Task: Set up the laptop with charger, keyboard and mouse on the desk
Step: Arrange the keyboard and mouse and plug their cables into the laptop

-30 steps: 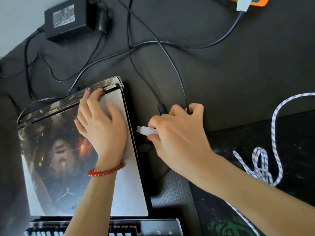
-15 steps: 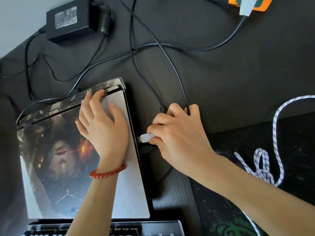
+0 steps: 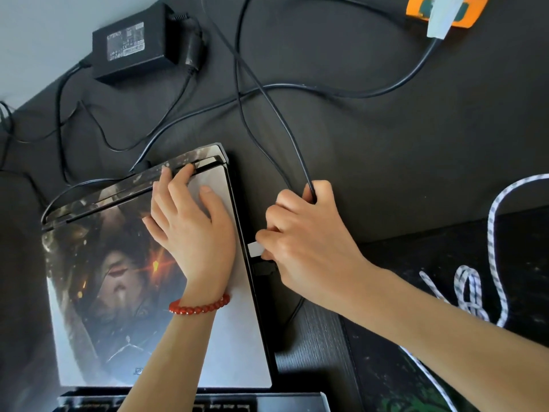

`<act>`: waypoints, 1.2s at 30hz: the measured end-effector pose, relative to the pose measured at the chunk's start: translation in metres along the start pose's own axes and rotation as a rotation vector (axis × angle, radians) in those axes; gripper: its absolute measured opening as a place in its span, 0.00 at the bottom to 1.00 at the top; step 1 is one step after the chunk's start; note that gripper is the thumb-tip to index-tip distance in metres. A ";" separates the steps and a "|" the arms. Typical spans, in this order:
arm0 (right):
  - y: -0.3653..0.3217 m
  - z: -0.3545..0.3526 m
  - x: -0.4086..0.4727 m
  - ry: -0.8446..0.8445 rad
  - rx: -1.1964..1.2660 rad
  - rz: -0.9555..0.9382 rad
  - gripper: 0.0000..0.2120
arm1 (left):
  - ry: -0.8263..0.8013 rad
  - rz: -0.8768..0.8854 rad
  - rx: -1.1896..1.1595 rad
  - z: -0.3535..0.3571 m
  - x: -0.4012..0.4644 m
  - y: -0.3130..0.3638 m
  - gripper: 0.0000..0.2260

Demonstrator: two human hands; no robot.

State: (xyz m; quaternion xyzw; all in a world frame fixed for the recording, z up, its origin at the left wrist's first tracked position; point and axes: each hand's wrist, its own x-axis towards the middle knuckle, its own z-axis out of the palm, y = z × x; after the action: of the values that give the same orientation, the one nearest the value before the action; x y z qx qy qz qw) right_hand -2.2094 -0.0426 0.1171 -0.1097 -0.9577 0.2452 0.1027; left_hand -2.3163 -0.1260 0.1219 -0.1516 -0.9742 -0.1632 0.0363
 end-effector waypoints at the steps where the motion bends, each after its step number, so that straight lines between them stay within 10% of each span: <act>1: -0.001 0.001 -0.001 -0.003 0.006 0.014 0.06 | -0.004 -0.003 -0.003 0.000 0.000 0.000 0.20; 17: -0.029 -0.011 -0.009 -0.121 -0.221 0.195 0.09 | -0.057 -0.018 -0.074 -0.003 0.001 -0.005 0.17; 23: -0.054 -0.013 -0.038 -0.137 -0.245 0.225 0.28 | -0.353 0.085 -0.178 -0.024 0.010 -0.026 0.23; 36: -0.092 -0.023 -0.178 -0.042 -0.410 1.001 0.19 | -0.566 0.445 0.035 -0.077 -0.075 -0.108 0.24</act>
State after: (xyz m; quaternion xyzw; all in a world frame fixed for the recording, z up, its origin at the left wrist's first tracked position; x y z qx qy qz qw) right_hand -2.0482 -0.1575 0.1562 -0.5653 -0.8186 0.0746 -0.0692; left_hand -2.2769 -0.2702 0.1522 -0.3983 -0.8916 -0.0863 -0.1975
